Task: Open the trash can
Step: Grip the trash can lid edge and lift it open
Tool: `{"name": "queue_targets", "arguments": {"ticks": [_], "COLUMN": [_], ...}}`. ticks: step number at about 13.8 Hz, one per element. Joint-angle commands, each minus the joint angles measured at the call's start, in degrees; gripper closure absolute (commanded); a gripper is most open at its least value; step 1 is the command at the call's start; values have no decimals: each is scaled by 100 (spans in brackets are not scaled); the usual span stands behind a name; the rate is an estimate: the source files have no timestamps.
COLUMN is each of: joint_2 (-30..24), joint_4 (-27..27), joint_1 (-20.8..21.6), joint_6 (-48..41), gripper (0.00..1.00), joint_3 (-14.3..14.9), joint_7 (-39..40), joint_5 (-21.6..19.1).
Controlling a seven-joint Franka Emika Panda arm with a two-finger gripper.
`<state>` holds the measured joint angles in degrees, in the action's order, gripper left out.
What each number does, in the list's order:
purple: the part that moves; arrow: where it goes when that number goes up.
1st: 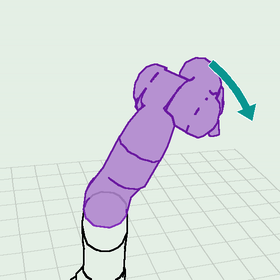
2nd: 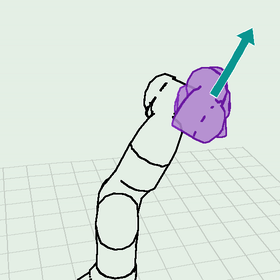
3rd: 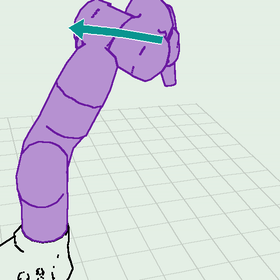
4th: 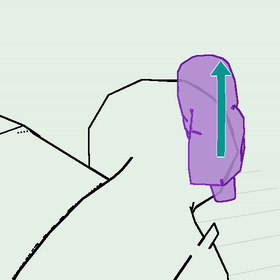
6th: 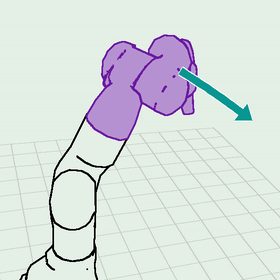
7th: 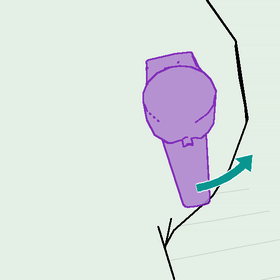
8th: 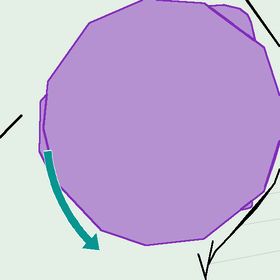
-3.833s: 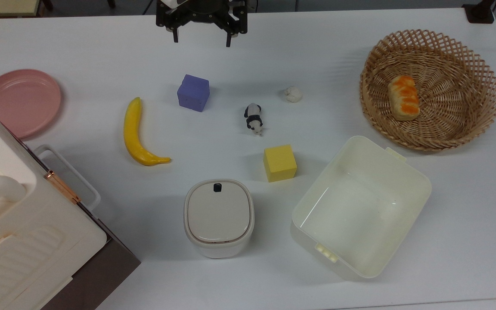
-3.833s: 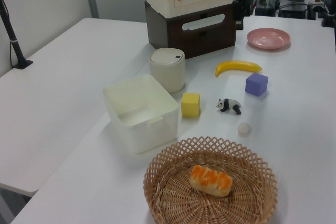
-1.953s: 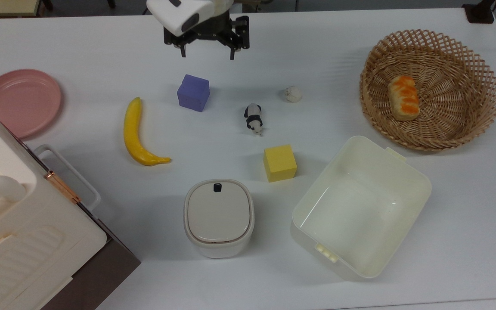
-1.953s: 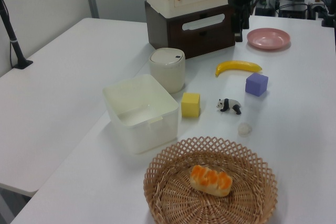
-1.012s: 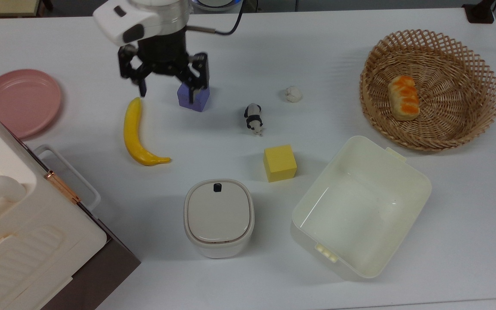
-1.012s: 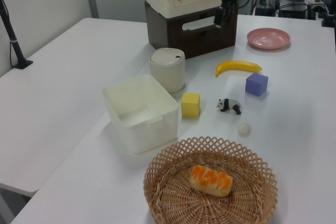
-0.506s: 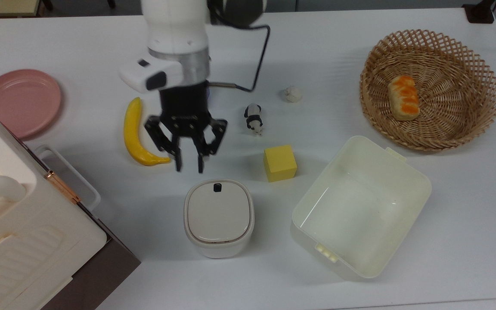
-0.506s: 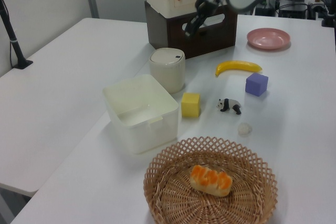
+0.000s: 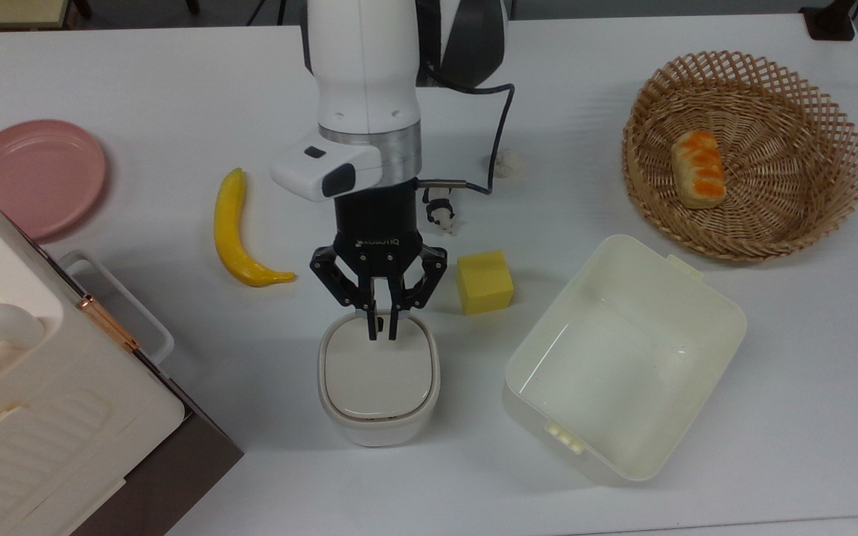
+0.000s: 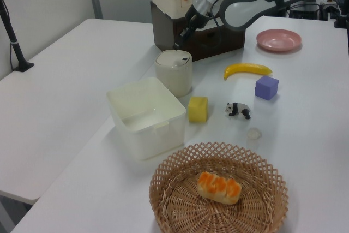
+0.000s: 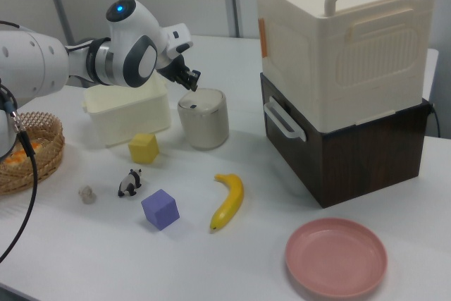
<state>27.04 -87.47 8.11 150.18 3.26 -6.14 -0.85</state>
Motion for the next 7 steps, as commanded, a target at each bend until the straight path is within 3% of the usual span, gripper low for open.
{"name": "queue_targets", "arguments": {"ticks": [1,7], "joint_2": [231,258], "joint_4": [54,-332], "joint_1": [86,59], "joint_6": [108,91], "gripper": [80,82], "joint_3": [78,78], "joint_7": [-37,262], "joint_5": [-55,-38]}}
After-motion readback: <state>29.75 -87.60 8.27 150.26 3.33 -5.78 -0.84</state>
